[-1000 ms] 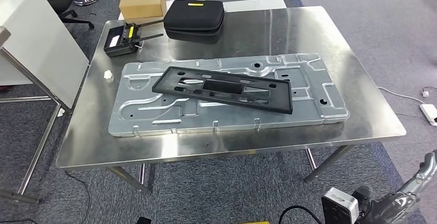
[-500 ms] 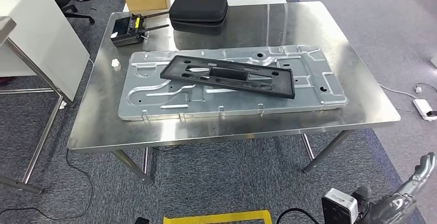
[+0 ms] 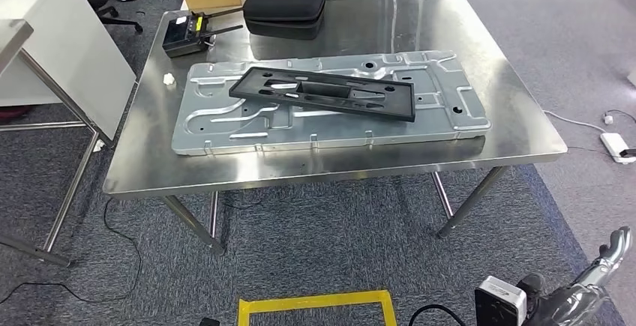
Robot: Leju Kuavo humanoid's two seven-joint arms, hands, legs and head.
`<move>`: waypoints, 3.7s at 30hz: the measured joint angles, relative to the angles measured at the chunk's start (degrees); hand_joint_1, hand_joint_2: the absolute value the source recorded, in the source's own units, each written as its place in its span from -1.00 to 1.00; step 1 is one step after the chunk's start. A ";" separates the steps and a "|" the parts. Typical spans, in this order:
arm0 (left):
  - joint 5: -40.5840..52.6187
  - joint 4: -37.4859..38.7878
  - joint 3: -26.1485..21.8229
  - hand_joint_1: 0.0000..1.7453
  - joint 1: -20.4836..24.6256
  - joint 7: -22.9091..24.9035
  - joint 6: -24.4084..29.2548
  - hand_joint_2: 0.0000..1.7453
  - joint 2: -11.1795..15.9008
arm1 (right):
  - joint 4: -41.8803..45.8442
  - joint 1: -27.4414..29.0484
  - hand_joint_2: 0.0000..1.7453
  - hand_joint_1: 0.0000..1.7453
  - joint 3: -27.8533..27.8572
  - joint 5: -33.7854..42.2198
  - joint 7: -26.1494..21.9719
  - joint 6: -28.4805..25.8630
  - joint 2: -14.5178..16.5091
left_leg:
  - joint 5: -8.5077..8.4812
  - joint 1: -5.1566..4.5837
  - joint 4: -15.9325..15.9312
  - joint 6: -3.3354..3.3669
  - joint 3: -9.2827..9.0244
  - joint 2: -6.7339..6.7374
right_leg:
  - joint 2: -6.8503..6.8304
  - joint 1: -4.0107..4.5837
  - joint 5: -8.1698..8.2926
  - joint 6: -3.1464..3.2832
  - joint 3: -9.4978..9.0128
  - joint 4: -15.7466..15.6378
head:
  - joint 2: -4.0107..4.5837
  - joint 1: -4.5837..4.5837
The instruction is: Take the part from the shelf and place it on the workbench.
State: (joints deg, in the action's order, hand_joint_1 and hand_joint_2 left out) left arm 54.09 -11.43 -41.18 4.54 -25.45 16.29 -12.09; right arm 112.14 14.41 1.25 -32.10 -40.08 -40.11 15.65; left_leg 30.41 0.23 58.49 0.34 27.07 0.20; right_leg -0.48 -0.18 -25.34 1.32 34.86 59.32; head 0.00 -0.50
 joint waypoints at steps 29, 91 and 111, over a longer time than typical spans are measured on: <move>-0.06 0.00 -1.25 -1.00 -0.28 -0.66 0.34 -1.00 -0.07 | -2.03 1.39 -1.00 -1.00 3.14 2.44 1.26 0.00 -2.70 | -0.27 0.26 6.10 -0.87 3.03 0.10 | 0.12 -0.41 0.68 -0.22 0.33 -0.86 | 0.00 0.01; 2.52 0.00 -5.84 -1.00 -1.19 -0.55 -1.28 -1.00 -0.61 | -94.34 -17.35 -1.00 -1.00 63.77 -9.00 25.43 13.62 -7.17 | -1.06 0.48 2.23 0.17 3.47 -3.20 | 4.37 -0.38 -1.84 -0.44 -2.15 -0.29 | 0.00 -0.09; 3.16 0.00 -6.28 -1.00 -0.94 -2.86 -3.26 -1.00 -0.09 | -97.41 -16.92 -1.00 -1.00 55.88 -15.72 27.38 15.87 -5.79 | -0.85 0.27 -1.21 -0.80 1.38 5.15 | -1.06 -0.53 -1.54 -1.20 -2.09 -0.71 | 0.00 -0.26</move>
State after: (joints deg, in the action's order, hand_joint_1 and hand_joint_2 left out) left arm 57.24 -11.43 -47.46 3.59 -28.32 13.03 -12.18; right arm 14.74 -2.50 57.13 -47.82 -12.70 -24.24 9.86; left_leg 29.55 0.50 57.28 -0.46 28.45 5.35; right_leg -1.54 -0.71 -26.88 0.12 32.78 58.61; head 0.00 -0.76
